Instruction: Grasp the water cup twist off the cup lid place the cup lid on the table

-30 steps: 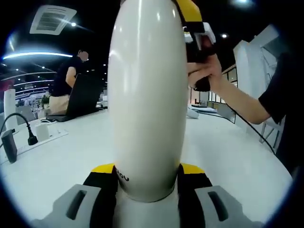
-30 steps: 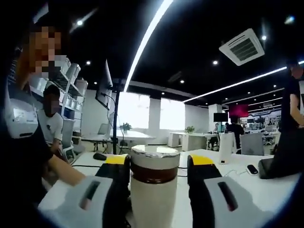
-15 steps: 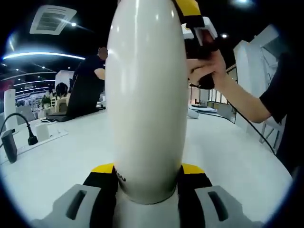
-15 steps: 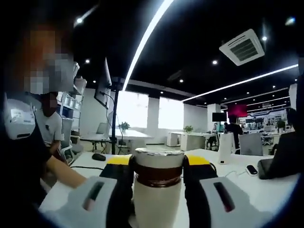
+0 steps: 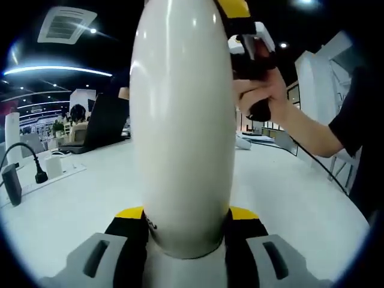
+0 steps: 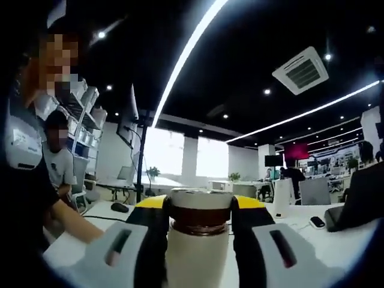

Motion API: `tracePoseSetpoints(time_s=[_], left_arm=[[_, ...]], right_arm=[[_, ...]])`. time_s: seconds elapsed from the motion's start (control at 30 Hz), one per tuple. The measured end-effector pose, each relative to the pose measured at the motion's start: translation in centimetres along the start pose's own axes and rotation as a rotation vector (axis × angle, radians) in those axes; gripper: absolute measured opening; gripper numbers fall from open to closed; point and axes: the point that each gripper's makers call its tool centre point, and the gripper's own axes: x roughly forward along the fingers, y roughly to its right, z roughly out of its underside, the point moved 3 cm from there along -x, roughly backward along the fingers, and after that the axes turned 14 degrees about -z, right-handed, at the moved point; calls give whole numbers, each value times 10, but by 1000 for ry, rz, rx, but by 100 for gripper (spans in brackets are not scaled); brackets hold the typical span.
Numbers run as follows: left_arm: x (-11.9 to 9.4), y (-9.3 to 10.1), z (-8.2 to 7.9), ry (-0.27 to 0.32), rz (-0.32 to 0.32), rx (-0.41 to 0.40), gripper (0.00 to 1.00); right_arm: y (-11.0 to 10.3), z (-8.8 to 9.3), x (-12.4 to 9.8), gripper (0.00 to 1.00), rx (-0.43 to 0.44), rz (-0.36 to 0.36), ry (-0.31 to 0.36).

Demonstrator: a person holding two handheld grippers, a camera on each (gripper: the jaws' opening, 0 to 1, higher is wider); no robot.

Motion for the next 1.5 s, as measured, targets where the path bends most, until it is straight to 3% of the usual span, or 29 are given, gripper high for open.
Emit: tracePoseSetpoints(time_s=[0.2, 0.3, 0.63, 0.77, 1.03, 1.23, 1.4, 1.5], left_arm=[[1, 0, 0, 0, 0, 0, 52], [1, -1, 0, 0, 1, 0, 52], [1, -2, 0, 0, 0, 0, 52], [0, -1, 0, 0, 0, 0, 52], [0, 0, 0, 0, -1, 0, 52], [-1, 0, 0, 0, 0, 0, 52], [-1, 1, 0, 1, 1, 1, 52], [-1, 0, 0, 1, 2, 1, 52]], right_arm=[[0, 0, 0, 44, -30, 5, 8], [-1, 0, 1, 43, 48, -15, 51], [-1, 0, 0, 43, 110, -2, 96], [-1, -2, 0, 43, -24, 33, 52], [-6, -1, 6, 43, -49, 22, 39], [-1, 0, 3, 43, 87, 7, 111], [8, -1, -6, 43, 277, 9, 237], [11, 0, -8, 43, 284, 15, 254]])
